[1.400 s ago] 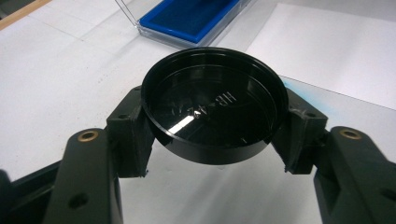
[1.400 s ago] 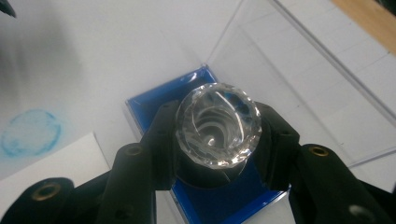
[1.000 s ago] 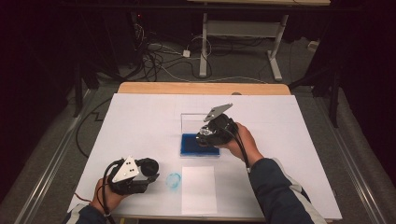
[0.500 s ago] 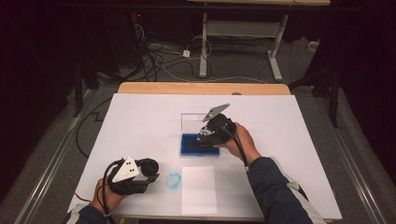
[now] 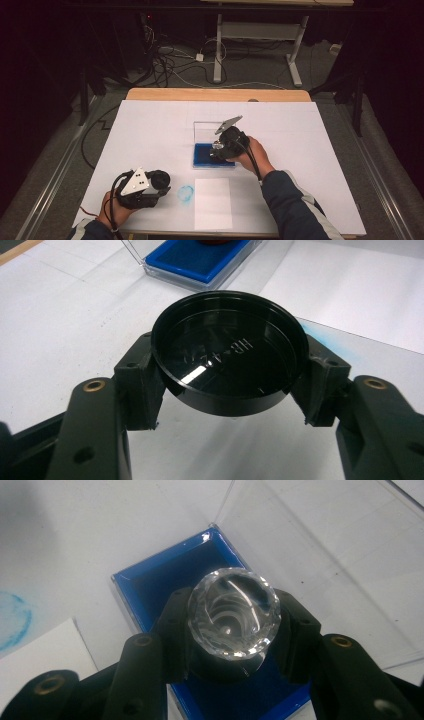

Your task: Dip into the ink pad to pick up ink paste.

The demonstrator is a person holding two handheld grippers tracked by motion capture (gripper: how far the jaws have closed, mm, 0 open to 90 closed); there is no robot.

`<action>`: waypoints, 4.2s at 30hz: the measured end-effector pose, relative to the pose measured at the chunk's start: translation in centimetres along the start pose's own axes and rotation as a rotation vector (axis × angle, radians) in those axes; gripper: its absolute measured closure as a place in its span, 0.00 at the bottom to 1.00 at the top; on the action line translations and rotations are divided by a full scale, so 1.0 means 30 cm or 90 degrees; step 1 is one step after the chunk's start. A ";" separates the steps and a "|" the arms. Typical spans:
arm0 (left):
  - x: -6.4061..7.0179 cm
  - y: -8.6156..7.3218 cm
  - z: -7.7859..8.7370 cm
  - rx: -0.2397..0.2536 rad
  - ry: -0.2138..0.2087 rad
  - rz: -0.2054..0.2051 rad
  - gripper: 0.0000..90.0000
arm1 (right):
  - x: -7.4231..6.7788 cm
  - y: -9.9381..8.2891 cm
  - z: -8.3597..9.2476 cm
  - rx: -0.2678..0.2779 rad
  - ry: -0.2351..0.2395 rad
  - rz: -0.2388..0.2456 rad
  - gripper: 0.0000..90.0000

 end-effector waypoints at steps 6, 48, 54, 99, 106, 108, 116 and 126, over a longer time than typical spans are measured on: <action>0.004 0.004 -0.001 0.000 0.005 -0.003 0.41 | -0.002 -0.001 -0.003 -0.003 -0.003 -0.001 0.63; 0.001 0.005 -0.001 0.000 0.001 0.000 0.41 | -0.007 0.001 0.025 0.036 -0.001 0.008 0.62; -0.001 0.003 -0.002 0.000 0.001 0.003 0.40 | -0.006 0.001 0.031 0.031 0.003 0.010 0.62; -0.003 0.001 -0.003 0.001 0.000 0.004 0.41 | -0.034 0.059 0.194 0.086 -0.005 0.042 0.62; -0.004 -0.002 -0.002 0.000 0.001 0.006 0.40 | -0.035 0.061 0.206 0.093 -0.004 0.044 0.62; -0.004 -0.001 -0.002 -0.001 0.000 0.005 0.41 | -0.037 0.062 0.209 0.091 -0.006 0.049 0.62; -0.004 -0.002 -0.004 -0.001 0.000 0.005 0.41 | -0.042 0.064 0.220 0.091 -0.003 0.053 0.62; -0.001 -0.001 -0.007 -0.002 -0.002 0.005 0.41 | -0.046 0.061 0.241 0.089 -0.001 0.050 0.62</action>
Point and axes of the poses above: each handheld gripper's, and its own axes: z roughly backward along the jaws, y roughly out of its top, x roughly to its right, the point moved 5 cm from there along -z, roughly forward along the jaws, and after that the axes turned 1 degree about -y, right-handed, at the moved point
